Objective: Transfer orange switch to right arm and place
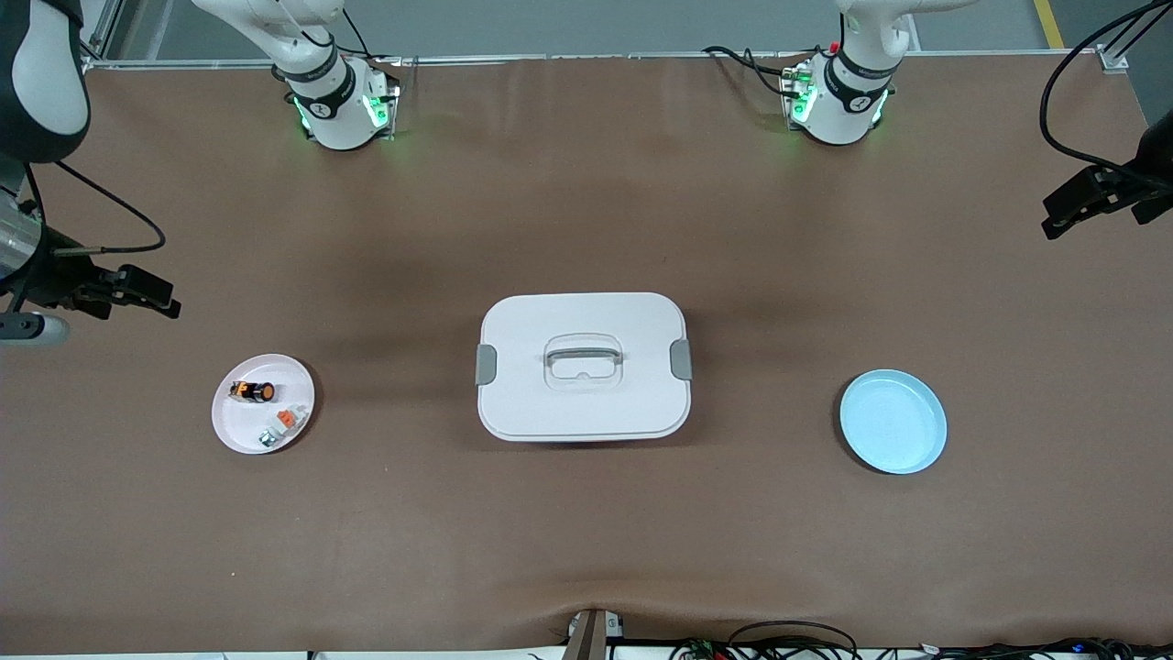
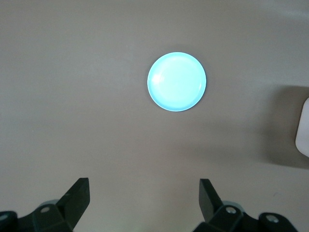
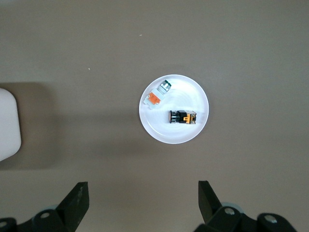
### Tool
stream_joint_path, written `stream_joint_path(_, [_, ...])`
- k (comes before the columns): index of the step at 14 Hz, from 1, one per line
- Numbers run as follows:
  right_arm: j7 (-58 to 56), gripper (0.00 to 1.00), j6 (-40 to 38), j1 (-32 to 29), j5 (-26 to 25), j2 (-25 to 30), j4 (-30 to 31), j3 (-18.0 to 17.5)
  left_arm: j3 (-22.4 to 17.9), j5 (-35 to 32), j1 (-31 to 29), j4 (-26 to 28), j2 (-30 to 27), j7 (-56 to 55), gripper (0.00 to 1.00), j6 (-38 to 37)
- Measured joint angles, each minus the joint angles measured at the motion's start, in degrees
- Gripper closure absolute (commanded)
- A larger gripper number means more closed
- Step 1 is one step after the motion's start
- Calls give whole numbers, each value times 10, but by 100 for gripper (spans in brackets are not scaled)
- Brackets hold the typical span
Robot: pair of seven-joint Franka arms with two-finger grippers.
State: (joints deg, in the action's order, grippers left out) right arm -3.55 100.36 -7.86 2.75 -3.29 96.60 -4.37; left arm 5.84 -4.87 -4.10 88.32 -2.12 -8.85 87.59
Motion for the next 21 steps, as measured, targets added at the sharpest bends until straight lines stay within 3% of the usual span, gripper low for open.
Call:
stream_joint_path(6, [4,0,-118,2,0,5,-86,4,0,10,-21,0,0,0,0,11])
stream_joint_path(9, [-3,0,-140,2,-4,8,-103,5,0,11,-24,0,1,0,0,11])
stream_joint_path(21, [-36,0,-112,-9,-11,55,-39,13,4,12,-22,-8,0,2,0,-4])
